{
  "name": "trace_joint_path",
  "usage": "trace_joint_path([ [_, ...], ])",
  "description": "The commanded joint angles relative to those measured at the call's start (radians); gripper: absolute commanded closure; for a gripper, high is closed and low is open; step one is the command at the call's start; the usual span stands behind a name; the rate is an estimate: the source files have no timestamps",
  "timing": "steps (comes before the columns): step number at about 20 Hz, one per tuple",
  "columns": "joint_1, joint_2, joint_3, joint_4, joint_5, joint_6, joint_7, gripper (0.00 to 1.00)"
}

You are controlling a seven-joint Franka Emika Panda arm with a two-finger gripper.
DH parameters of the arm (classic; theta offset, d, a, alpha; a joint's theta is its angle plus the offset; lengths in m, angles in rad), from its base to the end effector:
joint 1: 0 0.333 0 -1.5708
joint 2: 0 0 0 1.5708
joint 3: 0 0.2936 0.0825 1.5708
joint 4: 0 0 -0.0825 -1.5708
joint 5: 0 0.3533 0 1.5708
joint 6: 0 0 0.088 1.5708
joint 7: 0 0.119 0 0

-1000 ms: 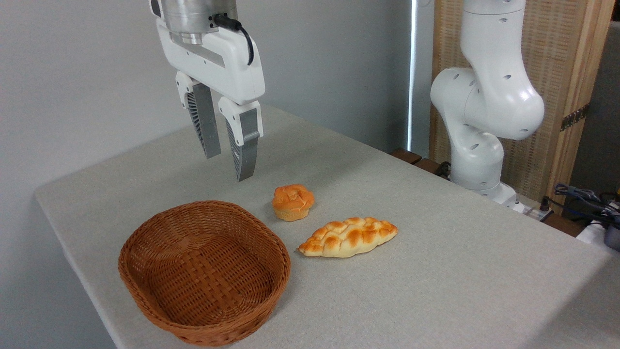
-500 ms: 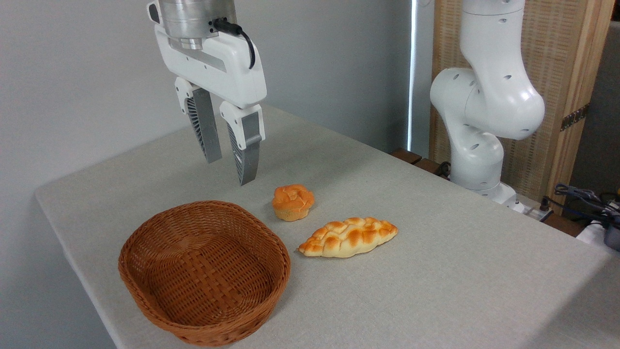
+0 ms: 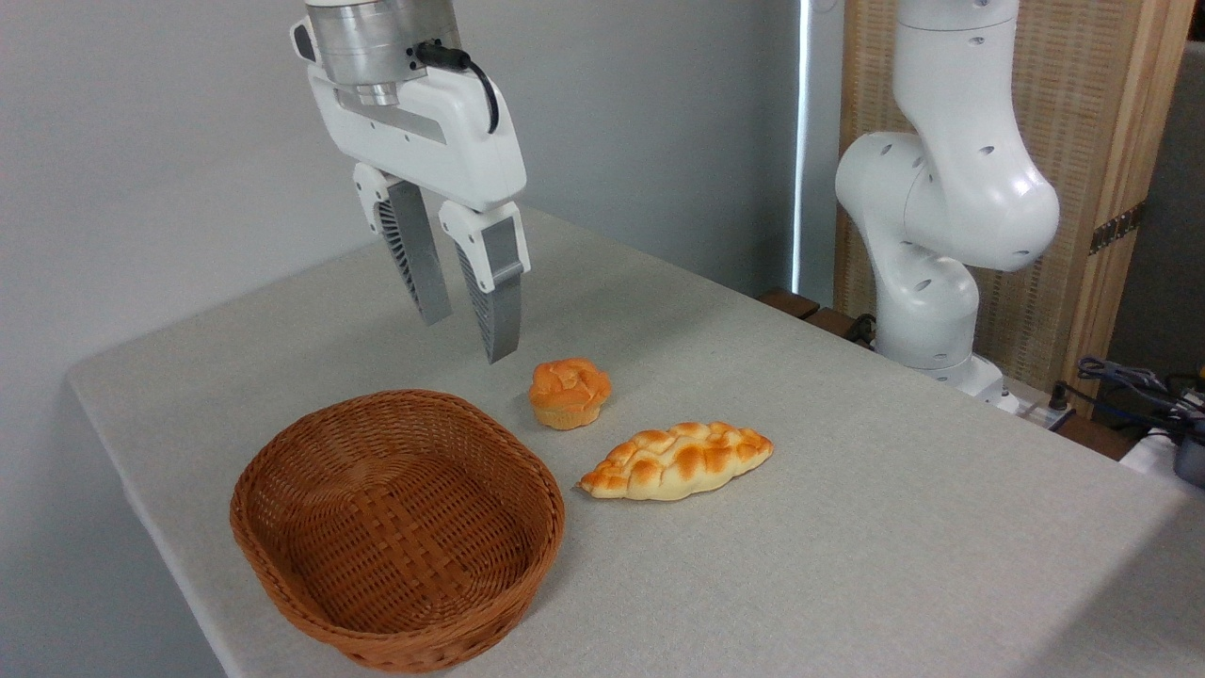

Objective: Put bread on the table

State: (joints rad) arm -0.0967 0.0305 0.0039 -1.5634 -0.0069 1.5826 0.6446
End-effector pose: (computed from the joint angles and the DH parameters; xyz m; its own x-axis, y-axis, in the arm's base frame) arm 0.5308 -0.0502 0.5783 0.7403 -0.6723 -0.0050 -0.6722 -0.7403 0.0122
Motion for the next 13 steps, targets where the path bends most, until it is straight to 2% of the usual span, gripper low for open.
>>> trace_joint_path([
  [1,0.006,0.012,-0.008,0.031,0.015,-0.036,-0.017,0.00],
  [13,0.006,0.006,0.002,0.031,0.012,-0.032,-0.013,0.00],
])
